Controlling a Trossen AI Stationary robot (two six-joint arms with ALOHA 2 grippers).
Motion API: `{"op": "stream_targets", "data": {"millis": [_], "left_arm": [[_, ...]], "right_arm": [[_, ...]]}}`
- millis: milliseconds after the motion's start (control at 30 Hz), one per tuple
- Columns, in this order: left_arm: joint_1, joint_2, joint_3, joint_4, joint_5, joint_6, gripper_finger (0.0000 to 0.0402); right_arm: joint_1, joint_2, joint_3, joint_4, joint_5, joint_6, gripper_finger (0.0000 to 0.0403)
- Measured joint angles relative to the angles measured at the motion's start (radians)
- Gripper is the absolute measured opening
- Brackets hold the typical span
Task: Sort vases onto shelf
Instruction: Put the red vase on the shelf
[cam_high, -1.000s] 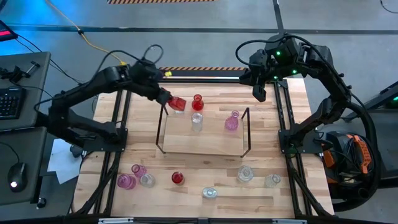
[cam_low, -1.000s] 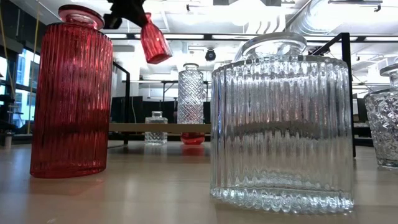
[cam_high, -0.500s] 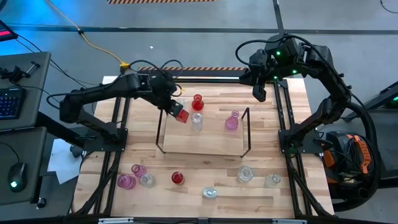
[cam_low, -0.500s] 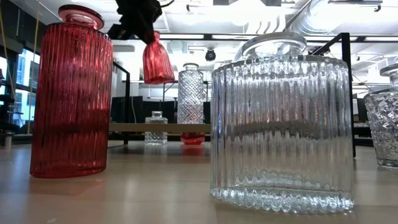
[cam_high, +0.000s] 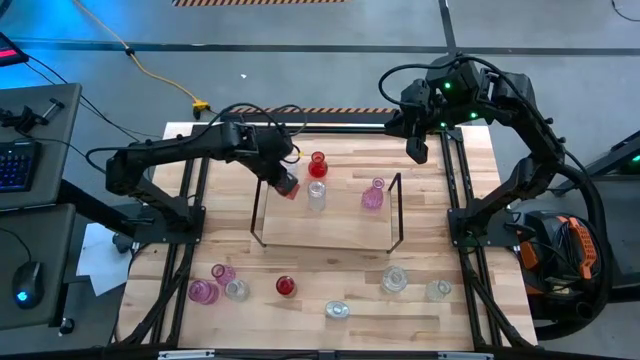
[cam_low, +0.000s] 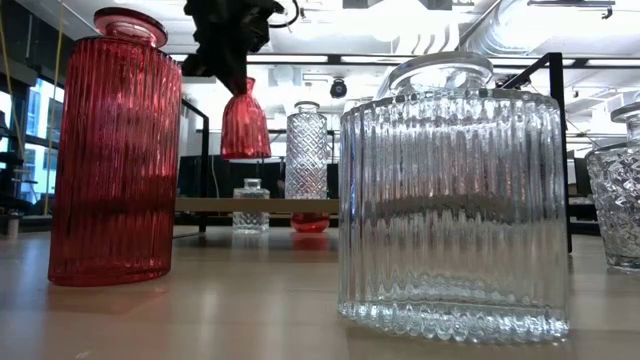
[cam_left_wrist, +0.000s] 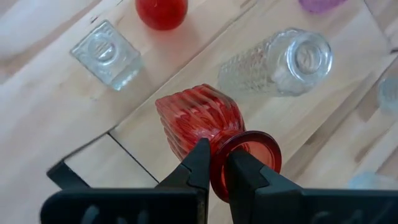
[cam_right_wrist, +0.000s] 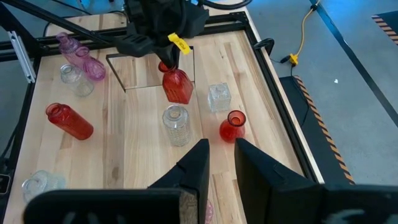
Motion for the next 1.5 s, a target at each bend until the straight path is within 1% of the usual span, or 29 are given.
{"op": "stream_targets", "data": {"millis": [100, 267, 367, 433, 667, 1000, 1167, 1333, 1500], "left_arm": [[0.000, 0.000, 0.000, 0.001, 0.003, 0.056, 0.0016], [0.000, 0.000, 0.000, -0.005, 0.060, 0.197, 0.0016], [0.000, 0.000, 0.000, -0.017, 0.065, 0.280, 0.0016], [0.000, 0.000, 0.000, -0.042, 0.065, 0.327, 0.0016], [0.004, 0.001, 0.000, -0.140, 0.059, 0.587, 0.0016], [0.014, 0.002, 0.000, -0.125, 0.040, 0.772, 0.0016], [0.023, 0.042, 0.000, -0.125, 0.038, 0.844, 0.0016], [0.024, 0.109, -0.001, -0.123, 0.033, 0.867, 0.0016], [0.025, 0.141, -0.001, -0.122, 0.030, 0.877, 0.0016]], "right_arm": [[0.000, 0.000, 0.000, 0.000, -0.001, 0.000, 0.0057], [0.000, 0.000, 0.000, 0.000, -0.002, 0.000, 0.0057], [0.000, 0.000, 0.000, 0.000, -0.002, 0.000, 0.0057], [0.000, 0.000, 0.000, 0.000, -0.002, 0.000, 0.0057], [0.000, 0.000, 0.000, 0.000, -0.007, 0.009, 0.0057], [0.000, 0.000, 0.000, 0.000, -0.009, 0.028, 0.0057], [0.000, 0.000, 0.000, 0.000, -0.010, 0.030, 0.0057], [0.000, 0.000, 0.000, 0.000, -0.010, 0.035, 0.0057], [0.000, 0.000, 0.000, 0.000, -0.010, 0.038, 0.0057]]}}
